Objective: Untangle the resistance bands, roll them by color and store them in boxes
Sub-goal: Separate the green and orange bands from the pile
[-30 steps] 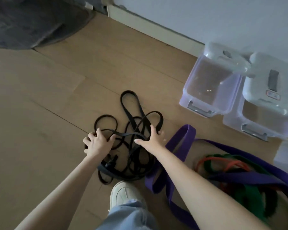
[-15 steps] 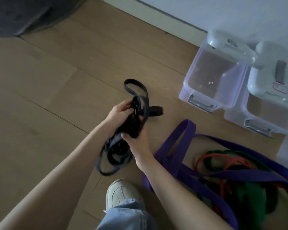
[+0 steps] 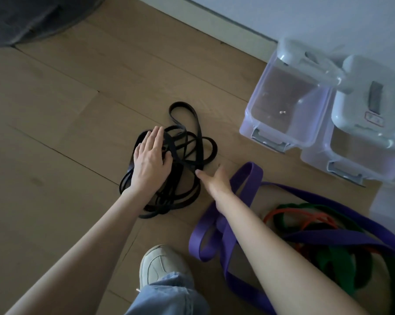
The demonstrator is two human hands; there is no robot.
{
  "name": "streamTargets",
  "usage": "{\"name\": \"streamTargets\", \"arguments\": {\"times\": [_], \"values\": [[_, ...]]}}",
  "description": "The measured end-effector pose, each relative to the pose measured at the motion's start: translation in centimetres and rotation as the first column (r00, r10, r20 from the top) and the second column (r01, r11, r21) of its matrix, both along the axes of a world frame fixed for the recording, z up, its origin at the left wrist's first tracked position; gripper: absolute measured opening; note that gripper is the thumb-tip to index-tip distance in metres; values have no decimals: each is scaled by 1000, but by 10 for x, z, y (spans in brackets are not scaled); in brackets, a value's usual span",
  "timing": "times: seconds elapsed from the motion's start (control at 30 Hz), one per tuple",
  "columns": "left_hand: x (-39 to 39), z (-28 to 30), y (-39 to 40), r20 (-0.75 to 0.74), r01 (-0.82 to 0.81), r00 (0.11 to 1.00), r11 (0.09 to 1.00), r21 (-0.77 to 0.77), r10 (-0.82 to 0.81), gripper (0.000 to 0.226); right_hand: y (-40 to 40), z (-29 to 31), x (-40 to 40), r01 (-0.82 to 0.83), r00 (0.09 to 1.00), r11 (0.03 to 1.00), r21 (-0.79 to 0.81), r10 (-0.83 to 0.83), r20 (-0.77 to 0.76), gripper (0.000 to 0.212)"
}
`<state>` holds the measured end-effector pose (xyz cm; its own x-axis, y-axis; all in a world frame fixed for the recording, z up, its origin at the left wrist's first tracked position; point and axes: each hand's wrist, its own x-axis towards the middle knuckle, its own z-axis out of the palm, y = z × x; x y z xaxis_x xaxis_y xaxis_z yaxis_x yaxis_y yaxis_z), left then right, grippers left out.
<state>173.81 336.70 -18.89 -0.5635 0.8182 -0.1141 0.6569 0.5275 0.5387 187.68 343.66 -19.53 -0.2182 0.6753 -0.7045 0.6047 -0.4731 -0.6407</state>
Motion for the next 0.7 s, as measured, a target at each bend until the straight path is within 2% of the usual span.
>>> {"name": "streamTargets", "arguments": {"times": [0.1, 0.17, 0.23, 0.33, 0.43, 0.5, 0.53, 0.57, 0.6, 0.67, 0.7], "values": [[7, -1, -2, -59, 113, 992, 994, -10, -114, 56, 4, -3, -26, -40, 974, 988, -146, 6, -228, 53], [13, -5, -8, -67, 159, 984, 985, -64, -163, 52, 4, 0, -34, -134, 955, 983, -125, 94, -280, 47], [19, -7, -14, -61, 168, 983, 982, -84, -174, 49, 3, 1, -28, -211, 959, 976, -47, 197, -205, 47], [31, 0, -18, -80, 195, 977, 979, -51, -199, 44, 5, 13, -1, -162, 975, 984, 73, 171, -141, 43], [53, 7, -12, -74, 306, 949, 952, -24, -307, 43, 9, 32, 46, -231, 971, 897, 378, 239, 27, 29], [74, 10, -6, 10, 380, 925, 924, -52, -380, 47, 11, 40, 83, -163, 987, 827, 538, 136, 90, 18], [85, 11, -4, 81, 393, 918, 918, -60, -388, 49, 11, 41, 101, -110, 992, 817, 565, 53, 116, 14], [95, 11, -2, 163, 390, 912, 918, -67, -376, 50, 12, 40, 116, -66, 987, 838, 542, -24, 159, 20], [105, 11, -1, 242, 383, 903, 920, -80, -355, 51, 13, 38, 125, -29, 975, 895, 446, -72, 208, 40], [120, 11, 0, 335, 400, 879, 907, -128, -340, 58, 12, 31, 125, 82, 974, 991, 102, -101, 202, 84], [126, 10, -1, 352, 414, 872, 896, -160, -340, 66, 11, 29, 118, 146, 982, 988, -40, -140, 129, 94]]}}
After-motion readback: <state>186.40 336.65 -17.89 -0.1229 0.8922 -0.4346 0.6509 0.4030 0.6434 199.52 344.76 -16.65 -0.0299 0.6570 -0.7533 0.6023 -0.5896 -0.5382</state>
